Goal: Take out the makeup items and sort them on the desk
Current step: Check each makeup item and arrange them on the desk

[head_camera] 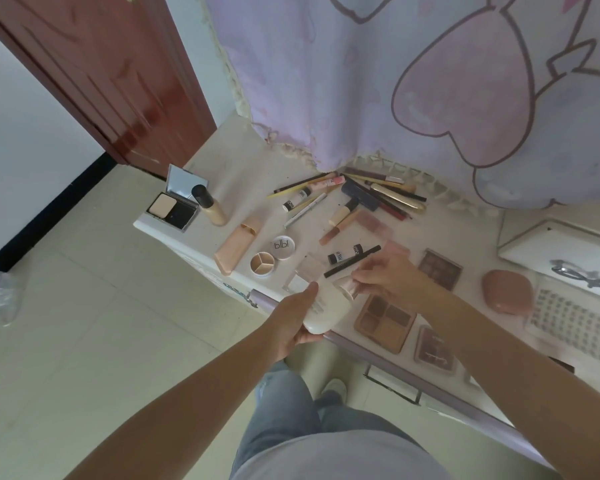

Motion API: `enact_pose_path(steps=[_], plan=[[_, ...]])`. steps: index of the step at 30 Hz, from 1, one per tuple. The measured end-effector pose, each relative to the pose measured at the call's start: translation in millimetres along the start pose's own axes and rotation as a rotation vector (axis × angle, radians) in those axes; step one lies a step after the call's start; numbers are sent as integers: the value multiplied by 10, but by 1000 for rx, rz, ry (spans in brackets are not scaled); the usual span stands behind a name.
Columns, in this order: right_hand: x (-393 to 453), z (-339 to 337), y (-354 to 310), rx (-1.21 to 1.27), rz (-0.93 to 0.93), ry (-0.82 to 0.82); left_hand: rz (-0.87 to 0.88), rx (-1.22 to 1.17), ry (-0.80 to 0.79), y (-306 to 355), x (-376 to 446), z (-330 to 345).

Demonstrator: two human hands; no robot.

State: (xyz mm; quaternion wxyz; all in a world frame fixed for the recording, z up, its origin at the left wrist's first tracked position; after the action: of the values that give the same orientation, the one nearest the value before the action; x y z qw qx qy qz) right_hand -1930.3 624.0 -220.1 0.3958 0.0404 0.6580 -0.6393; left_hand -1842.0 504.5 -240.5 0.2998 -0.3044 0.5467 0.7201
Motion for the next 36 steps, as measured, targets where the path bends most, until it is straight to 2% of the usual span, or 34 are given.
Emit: enact_pose_path(steps=[2, 7, 16, 21, 24, 29, 36], plan=[[24, -2, 35, -63, 26, -18, 10, 30, -16, -30, 18, 11], [79, -101, -6, -457, -8, 55, 0, -40, -2, -174, 129, 65], [288, -125, 51, -664, -30, 155, -22, -82, 139, -298, 313, -36], [324, -58, 97, -689, -46, 106, -2, -100, 175, -287, 271, -104], [343, -42, 99, -717, -56, 103, -15, -62, 254, -275, 243, -172], [382, -100, 87, -738, -46, 137, -76, 125, 289, -296, 272, -181], [291, -98, 3, -857, -51, 136, 3, 513, 321, -86, 249, -221]])
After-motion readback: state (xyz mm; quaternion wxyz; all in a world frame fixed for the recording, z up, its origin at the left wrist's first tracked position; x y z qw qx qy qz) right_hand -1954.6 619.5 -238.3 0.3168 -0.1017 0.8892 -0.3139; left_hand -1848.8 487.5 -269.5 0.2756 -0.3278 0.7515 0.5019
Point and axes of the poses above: each hand's wrist, its own x-axis towards the middle knuckle, its own z-axis out of the palm, y = z × x, the point moved 10 cm from there along x, towards the middle knuckle, and after that the axes turned 2 degrees about -y, right-handed, at the moved point
